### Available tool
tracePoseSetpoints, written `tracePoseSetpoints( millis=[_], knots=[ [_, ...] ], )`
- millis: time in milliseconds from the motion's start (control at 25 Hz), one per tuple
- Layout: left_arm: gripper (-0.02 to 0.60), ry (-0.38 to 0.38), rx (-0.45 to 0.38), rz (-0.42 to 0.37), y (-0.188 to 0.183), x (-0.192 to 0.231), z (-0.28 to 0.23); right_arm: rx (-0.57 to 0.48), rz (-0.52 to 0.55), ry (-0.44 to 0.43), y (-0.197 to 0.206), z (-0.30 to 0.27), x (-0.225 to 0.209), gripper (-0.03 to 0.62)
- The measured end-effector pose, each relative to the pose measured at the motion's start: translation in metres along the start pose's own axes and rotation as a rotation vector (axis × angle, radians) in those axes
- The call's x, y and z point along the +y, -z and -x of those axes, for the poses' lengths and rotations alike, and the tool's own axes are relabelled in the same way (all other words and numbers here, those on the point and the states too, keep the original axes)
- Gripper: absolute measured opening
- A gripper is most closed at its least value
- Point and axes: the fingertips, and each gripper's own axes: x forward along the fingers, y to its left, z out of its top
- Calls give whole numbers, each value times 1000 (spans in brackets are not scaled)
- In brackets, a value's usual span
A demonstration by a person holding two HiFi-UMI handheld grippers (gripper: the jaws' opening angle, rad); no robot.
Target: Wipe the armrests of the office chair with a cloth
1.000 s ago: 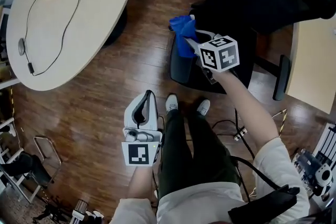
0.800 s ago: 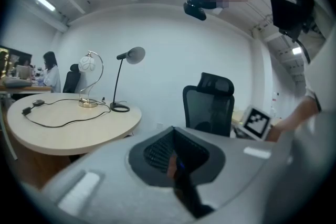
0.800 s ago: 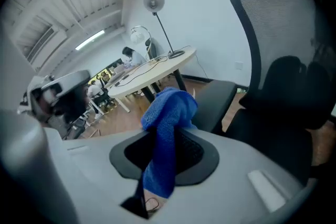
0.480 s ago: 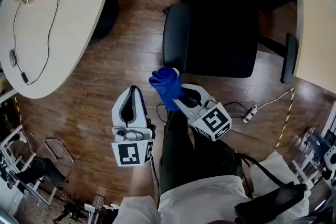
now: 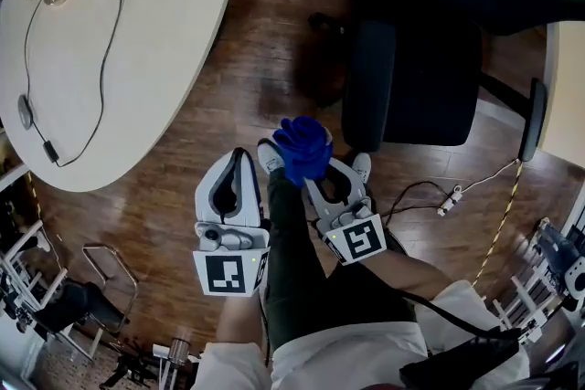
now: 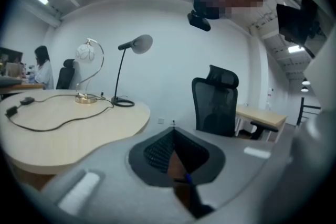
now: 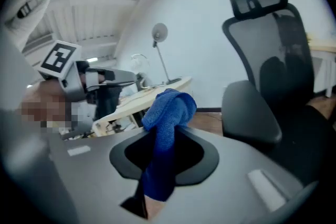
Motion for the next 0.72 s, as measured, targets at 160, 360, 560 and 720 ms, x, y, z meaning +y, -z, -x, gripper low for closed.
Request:
tracePoseSetpoints(
  millis=[160, 360, 560, 720],
  knots=[
    [0, 90, 99, 6, 46, 17, -13, -9, -39, 286, 42, -24, -36, 89],
    [0, 195, 137, 35, 66, 25, -17, -43, -17, 448, 53, -57, -63, 89],
    [0, 260, 207, 33, 87, 33, -17, -180, 24, 634, 25, -78, -117, 89],
    [0, 294, 218, 20, 94, 34, -16, -109, -29, 709, 75, -113, -174, 89]
  ],
)
